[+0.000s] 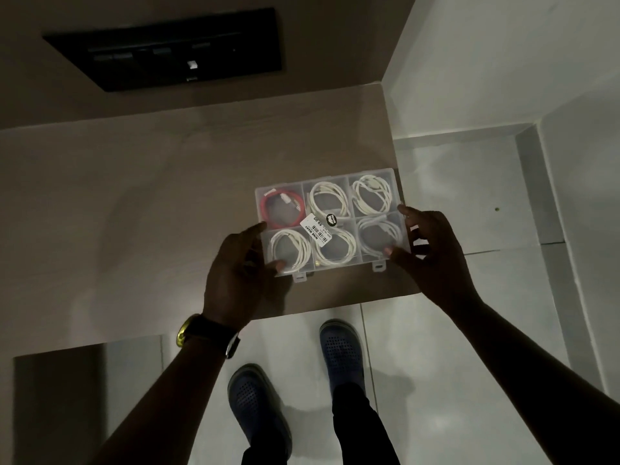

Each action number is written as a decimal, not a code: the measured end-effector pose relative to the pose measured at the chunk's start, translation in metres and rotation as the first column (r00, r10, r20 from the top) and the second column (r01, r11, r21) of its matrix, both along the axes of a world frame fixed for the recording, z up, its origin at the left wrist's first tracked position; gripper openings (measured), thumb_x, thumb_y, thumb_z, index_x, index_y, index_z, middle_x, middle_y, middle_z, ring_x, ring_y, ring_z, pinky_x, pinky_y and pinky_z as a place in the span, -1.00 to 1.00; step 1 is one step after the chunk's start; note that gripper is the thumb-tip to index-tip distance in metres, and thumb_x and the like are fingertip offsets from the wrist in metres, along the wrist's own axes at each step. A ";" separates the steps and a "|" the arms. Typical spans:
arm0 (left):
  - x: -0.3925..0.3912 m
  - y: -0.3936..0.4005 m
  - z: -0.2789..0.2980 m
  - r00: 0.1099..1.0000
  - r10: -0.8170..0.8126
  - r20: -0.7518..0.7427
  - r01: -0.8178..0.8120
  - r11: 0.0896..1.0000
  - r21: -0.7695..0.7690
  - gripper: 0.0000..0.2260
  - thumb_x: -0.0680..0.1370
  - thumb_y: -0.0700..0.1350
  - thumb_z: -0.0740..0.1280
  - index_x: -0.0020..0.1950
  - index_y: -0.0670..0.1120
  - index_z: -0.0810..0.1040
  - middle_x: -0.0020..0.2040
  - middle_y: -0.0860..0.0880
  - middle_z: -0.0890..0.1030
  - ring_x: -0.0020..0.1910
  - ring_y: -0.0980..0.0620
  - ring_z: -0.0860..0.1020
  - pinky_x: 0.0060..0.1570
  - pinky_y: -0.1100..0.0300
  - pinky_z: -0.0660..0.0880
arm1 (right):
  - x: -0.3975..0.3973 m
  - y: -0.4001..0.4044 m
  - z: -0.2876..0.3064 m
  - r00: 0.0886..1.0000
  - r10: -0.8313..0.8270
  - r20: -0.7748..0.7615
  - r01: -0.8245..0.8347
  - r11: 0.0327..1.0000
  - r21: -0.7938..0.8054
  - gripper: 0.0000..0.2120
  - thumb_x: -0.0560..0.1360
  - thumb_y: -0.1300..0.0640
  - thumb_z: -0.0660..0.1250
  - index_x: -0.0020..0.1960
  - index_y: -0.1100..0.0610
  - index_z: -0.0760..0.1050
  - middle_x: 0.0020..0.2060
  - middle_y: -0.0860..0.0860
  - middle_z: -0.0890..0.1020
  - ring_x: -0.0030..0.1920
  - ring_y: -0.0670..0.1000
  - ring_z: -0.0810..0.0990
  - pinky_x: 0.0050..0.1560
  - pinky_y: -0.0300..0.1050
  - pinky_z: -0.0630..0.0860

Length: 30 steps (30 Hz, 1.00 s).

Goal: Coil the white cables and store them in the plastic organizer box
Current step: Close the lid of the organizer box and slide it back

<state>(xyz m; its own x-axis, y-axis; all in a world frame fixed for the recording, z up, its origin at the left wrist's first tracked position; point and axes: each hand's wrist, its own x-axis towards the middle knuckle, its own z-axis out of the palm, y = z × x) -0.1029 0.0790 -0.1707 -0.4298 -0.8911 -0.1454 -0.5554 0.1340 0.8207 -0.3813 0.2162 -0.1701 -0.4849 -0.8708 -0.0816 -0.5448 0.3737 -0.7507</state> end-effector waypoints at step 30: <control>-0.004 0.001 -0.012 0.918 0.088 -0.386 -0.024 0.985 0.169 -0.59 0.52 -0.25 0.28 0.37 -0.22 0.38 0.30 -0.23 0.48 0.28 -0.23 0.48 0.27 -0.09 0.44 | 0.003 -0.001 0.000 0.888 -0.168 0.428 0.130 0.984 0.118 -0.52 0.56 0.03 0.35 0.45 -0.04 0.35 0.14 -0.10 0.62 0.14 -0.05 0.61 0.06 -0.14 0.59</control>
